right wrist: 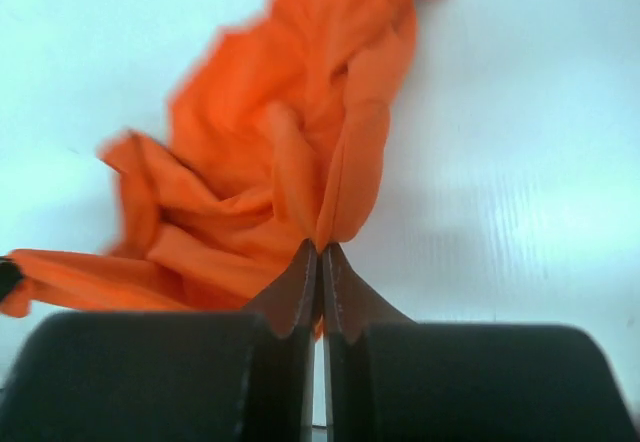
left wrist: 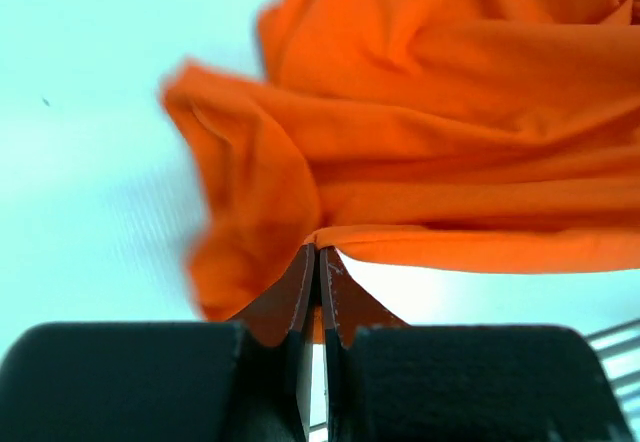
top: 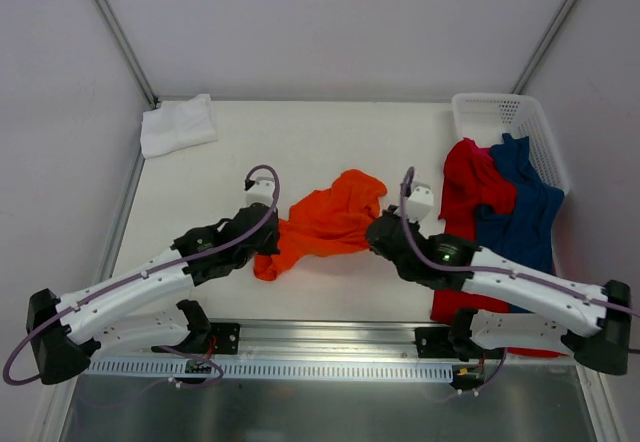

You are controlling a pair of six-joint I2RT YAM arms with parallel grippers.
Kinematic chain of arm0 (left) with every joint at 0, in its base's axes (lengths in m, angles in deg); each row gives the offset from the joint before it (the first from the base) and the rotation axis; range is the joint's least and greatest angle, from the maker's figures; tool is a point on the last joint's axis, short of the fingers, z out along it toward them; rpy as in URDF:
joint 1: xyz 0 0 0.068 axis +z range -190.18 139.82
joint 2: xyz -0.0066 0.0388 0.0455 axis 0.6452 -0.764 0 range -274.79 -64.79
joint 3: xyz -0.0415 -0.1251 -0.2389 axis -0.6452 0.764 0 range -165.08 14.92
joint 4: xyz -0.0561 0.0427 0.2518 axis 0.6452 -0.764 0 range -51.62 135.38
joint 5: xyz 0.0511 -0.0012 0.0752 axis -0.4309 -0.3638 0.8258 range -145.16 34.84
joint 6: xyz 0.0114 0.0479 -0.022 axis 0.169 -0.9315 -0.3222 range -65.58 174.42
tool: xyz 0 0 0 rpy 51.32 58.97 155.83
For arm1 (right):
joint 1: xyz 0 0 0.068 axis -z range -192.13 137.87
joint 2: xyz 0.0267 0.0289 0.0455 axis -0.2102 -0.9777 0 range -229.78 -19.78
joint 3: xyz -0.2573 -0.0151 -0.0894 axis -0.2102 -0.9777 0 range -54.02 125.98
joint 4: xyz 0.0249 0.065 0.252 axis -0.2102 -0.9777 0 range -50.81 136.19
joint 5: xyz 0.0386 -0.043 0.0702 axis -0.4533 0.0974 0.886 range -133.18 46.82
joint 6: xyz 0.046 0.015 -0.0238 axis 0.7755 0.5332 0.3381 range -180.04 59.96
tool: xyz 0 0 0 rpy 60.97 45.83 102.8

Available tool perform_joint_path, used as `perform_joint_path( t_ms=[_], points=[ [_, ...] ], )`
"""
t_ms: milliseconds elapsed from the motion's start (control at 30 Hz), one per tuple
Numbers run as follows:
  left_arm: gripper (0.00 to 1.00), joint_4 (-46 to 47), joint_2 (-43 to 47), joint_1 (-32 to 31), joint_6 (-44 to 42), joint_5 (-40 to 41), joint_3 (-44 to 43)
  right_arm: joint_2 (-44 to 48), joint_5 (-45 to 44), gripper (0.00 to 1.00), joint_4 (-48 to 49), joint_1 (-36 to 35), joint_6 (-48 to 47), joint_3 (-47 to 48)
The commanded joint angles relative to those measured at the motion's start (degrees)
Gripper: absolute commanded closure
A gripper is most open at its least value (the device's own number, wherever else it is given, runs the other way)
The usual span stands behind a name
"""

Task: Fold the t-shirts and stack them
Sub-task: Flatten the tshirt out

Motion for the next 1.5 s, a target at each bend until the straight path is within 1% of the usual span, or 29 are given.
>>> perform_joint_path(
  t_ms=[0, 167, 233, 333, 400, 433, 467, 500, 533, 567, 600, 633, 667, 733, 767, 800, 900, 967, 1000, 1033, 1100, 1167, 1200, 1267, 1300, 1333, 1367, 1433, 1467],
  points=[
    [1.00, -8.2, 3.5, -0.4, -4.2, 0.0, -4.4, 7.7, -7.7, 1.00, -14.5, 0.0, -5.7, 5.7],
    [1.00, -12.7, 7.4, -0.4, -5.7, 1.4, -7.9, 13.7, -12.9, 1.00, -23.8, -0.1, -9.4, 13.4],
    [1.00, -15.2, 9.4, -0.4, -5.8, 1.6, -10.3, 16.0, -13.3, 1.00, -25.0, -0.1, -12.7, 15.8],
    [1.00, -17.7, 12.6, -0.4, -6.7, 1.6, -14.5, 17.7, -11.4, 1.00, -25.7, -0.1, -18.4, 22.8],
    [1.00, -19.0, 13.1, -0.4, -8.1, 1.9, -17.2, 17.8, -10.7, 0.99, -25.7, -0.1, -21.7, 25.8],
    [1.00, -19.7, 13.2, -0.4, -8.6, 2.1, -20.1, 17.7, -10.6, 0.99, -25.8, -0.1, -23.4, 27.4],
    [1.00, -21.1, 13.3, -0.4, -9.3, 2.2, -21.9, 17.2, -10.2, 1.00, -25.7, 0.0, -27.3, 29.0],
    [1.00, -21.9, 13.3, -0.4, -10.4, 2.7, -23.6, 16.8, -9.8, 0.99, -25.8, -0.1, -29.3, 32.5],
    [1.00, -22.6, 13.2, -0.4, -11.0, 2.7, -27.3, 16.4, -8.9, 0.99, -25.8, -0.1, -31.3, 34.5],
    [1.00, -23.8, 13.4, -0.4, -11.8, 2.5, -29.3, 15.2, -5.1, 0.99, -25.8, -0.1, -35.3, 36.7],
    [1.00, -24.3, 13.4, -0.4, -12.9, 2.2, -31.2, 14.5, -2.3, 0.99, -25.9, 0.0, -37.0, 41.3],
    [1.00, -24.8, 13.5, -0.4, -13.4, 1.7, -35.2, 13.8, 0.4, 1.00, -26.1, -0.1, -38.4, 43.8],
    [1.00, -25.3, 13.6, -0.4, -13.9, 1.4, -37.2, 12.9, 5.6, 0.99, -27.0, -0.1, -40.0, 46.3],
    [1.00, -26.0, 13.6, -0.4, -15.4, 1.2, -41.6, 10.2, 9.9, 1.00, -28.1, 0.0, -40.8, 52.7],
    [1.00, -26.2, 13.4, -0.4, -15.9, 1.6, -42.7, 9.4, 12.9, 1.00, -28.0, 0.0, -41.2, 53.9],
    [1.00, -26.5, 13.3, -0.4, -16.8, 2.1, -44.1, 8.7, 13.7, 0.99, -27.3, -0.1, -42.1, 54.3],
    [1.00, -26.9, 13.0, -0.4, -17.3, 4.5, -44.3, 8.0, 11.7, 1.00, -23.5, -0.1, -42.9, 51.5],
    [1.00, -26.7, 13.0, -0.4, -17.1, 6.4, -42.2, 7.4, 9.3, 1.00, -20.0, -0.1, -42.2, 46.2],
    [1.00, -26.8, 13.0, -0.3, -16.6, 7.3, -39.5, 6.8, 9.2, 1.00, -17.1, 0.0, -40.9, 44.0],
    [1.00, -26.7, 13.0, -0.4, -16.5, 8.3, -38.0, 6.2, 9.7, 1.00, -15.3, 0.0, -40.4, 39.1],
    [1.00, -26.6, 12.9, -0.4, -15.1, 11.2, -32.9, 4.5, 12.6, 1.00, -11.7, -0.1, -39.1, 34.5],
    [1.00, -26.1, 12.6, -0.4, -13.8, 13.0, -29.2, 0.7, 13.4, 1.00, -7.0, 0.0, -36.7, 28.5],
    [1.00, -25.9, 12.4, -0.4, -12.9, 14.8, -25.7, -0.9, 13.0, 1.00, -5.6, 0.2, -35.7, 26.8],
    [1.00, -24.6, 12.1, -0.4, -11.6, 17.2, -21.6, -6.3, 11.1, 0.99, -1.8, 0.4, -32.8, 22.5],
    [1.00, -24.0, 11.9, -0.4, -11.2, 18.8, -18.2, -8.4, 10.7, 1.00, -0.5, 1.1, -32.1, 21.4],
    [1.00, -23.6, 11.1, -0.4, -11.1, 19.0, -16.9, -10.6, 10.1, 1.00, 1.3, 1.5, -30.6, 20.7],
    [1.00, -23.4, 10.6, -0.4, -10.8, 19.3, -16.1, -15.3, 10.1, 1.00, 2.5, 1.9, -30.3, 20.1],
    [1.00, -23.4, 9.6, -0.4, -10.8, 19.9, -15.3, -20.5, 10.5, 1.00, 4.9, 3.5, -29.8, 19.9],
    [1.00, -23.4, 9.0, -0.4, -11.1, 20.4, -15.3, -25.8, 10.8, 1.00, 5.4, 4.0, -29.8, 20.5]
  ],
)
